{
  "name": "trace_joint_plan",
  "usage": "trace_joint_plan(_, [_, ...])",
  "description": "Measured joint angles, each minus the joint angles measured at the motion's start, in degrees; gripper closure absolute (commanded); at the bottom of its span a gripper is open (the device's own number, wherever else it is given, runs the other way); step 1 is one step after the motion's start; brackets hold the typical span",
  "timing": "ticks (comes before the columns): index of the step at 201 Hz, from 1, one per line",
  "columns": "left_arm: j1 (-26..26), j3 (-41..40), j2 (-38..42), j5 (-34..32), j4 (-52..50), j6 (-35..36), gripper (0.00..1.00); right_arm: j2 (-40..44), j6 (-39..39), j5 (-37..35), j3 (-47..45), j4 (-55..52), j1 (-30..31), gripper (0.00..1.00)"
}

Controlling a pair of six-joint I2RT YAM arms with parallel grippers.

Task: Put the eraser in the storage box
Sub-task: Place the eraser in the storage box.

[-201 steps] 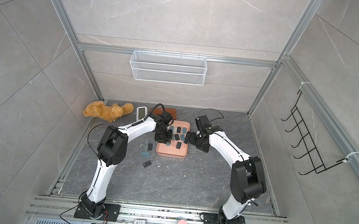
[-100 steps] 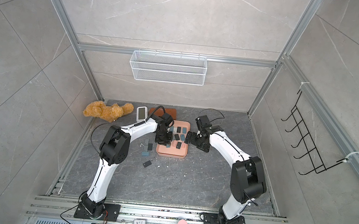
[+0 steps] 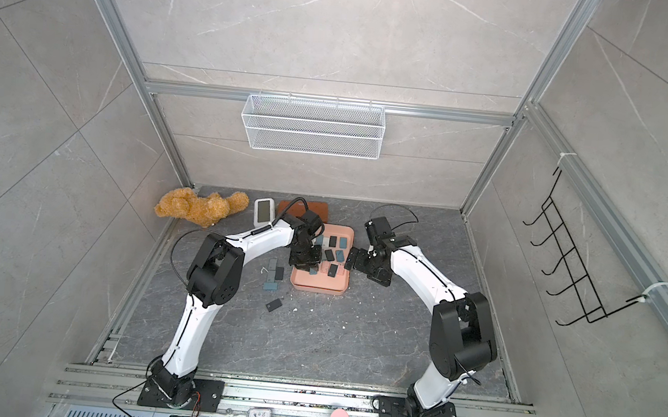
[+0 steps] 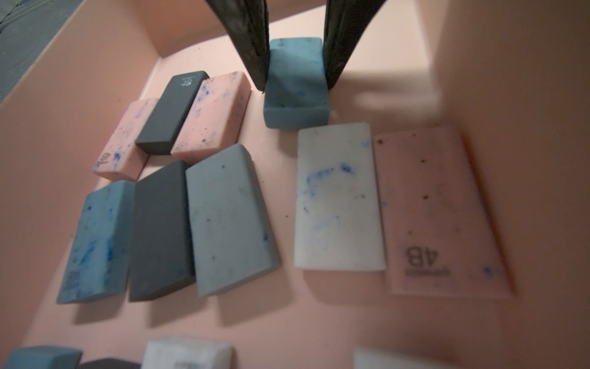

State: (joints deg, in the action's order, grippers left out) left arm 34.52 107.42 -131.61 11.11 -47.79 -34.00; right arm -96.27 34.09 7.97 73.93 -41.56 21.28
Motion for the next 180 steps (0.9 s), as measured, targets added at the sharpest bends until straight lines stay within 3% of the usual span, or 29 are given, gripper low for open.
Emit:
trace_joint_plan(128, [0.0,0.76,-0.02,0.02,0.04,-0.02,0.58,1.97,0.02,0.0,-1.42,-0.33,0.0,0.0])
trace_joint_plan(180, [0.0,0.63,0.17,-0.13,-0.04,-0.2,0.37,2.34,0.0,0.0,-1.46,-0.39,0.0,0.0])
